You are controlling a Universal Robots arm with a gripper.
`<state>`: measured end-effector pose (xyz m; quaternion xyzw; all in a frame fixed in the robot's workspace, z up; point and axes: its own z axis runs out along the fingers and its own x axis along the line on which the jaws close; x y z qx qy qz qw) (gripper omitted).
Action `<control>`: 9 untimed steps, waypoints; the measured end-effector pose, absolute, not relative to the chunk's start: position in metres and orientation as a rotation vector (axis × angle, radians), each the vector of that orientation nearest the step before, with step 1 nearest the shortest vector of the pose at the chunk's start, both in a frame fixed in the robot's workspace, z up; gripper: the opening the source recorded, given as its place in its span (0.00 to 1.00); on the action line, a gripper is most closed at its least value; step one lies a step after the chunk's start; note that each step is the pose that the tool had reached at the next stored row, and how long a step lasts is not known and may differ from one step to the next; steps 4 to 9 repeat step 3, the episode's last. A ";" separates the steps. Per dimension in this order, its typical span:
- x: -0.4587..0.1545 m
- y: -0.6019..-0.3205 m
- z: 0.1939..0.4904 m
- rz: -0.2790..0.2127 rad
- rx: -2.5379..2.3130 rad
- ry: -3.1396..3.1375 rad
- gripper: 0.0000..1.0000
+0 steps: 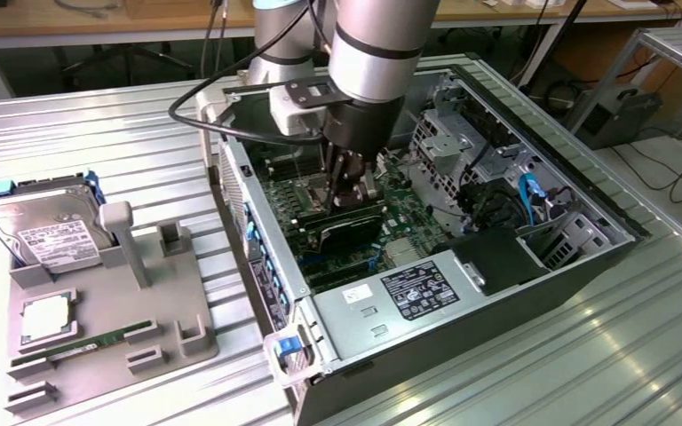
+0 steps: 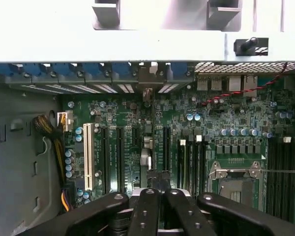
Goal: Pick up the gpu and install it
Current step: 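Press down on the gpu until it lock into place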
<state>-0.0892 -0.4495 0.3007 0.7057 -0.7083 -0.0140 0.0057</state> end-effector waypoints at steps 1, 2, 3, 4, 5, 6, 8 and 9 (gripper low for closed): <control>-0.089 -0.449 0.301 -0.044 2.209 -2.217 0.11; -0.089 -0.449 0.301 -0.044 2.209 -2.217 0.11; -0.089 -0.449 0.301 -0.044 2.209 -2.217 0.11; -0.089 -0.449 0.301 -0.044 2.209 -2.217 0.11; -0.089 -0.449 0.301 -0.044 2.209 -2.217 0.11; -0.089 -0.449 0.301 -0.044 2.209 -2.217 0.11; -0.089 -0.449 0.301 -0.044 2.209 -2.217 0.11; -0.089 -0.449 0.301 -0.044 2.209 -2.217 0.11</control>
